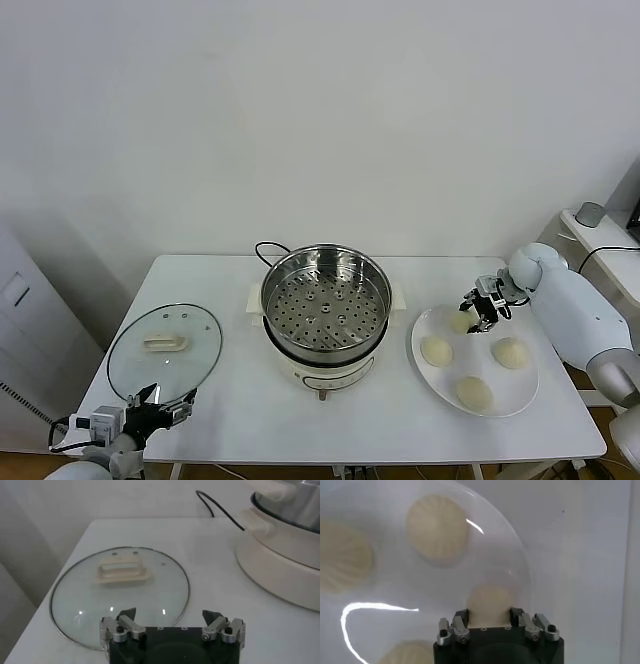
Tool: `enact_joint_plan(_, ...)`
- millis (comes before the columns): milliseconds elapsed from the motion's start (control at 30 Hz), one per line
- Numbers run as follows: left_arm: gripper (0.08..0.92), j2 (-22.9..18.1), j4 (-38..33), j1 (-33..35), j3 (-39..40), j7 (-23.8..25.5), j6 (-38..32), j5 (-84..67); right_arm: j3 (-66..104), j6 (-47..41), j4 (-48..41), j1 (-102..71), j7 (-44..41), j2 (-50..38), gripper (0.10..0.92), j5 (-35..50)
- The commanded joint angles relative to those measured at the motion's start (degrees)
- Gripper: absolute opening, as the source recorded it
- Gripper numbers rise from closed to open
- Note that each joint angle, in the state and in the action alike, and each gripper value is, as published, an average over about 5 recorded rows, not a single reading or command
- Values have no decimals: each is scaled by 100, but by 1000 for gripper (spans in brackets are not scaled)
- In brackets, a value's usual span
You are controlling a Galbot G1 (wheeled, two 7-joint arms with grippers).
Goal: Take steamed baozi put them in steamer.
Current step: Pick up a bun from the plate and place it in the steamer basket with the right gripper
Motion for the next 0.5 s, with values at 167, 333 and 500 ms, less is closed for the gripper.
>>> enact_joint_plan(167, 823, 34, -25, 58, -47, -8, 4, 24, -1261, -51, 963, 891, -183, -591, 518, 1227)
enact_joint_plan(333, 823, -4, -73, 55, -38, -53, 27, 61, -2020, 408, 1392, 1843, -391, -694, 518, 2100)
enact_joint_plan(500, 823, -64, -142, 93, -21, -76, 55, 110, -2283, 1385, 1228, 2709, -690, -132, 524, 2218)
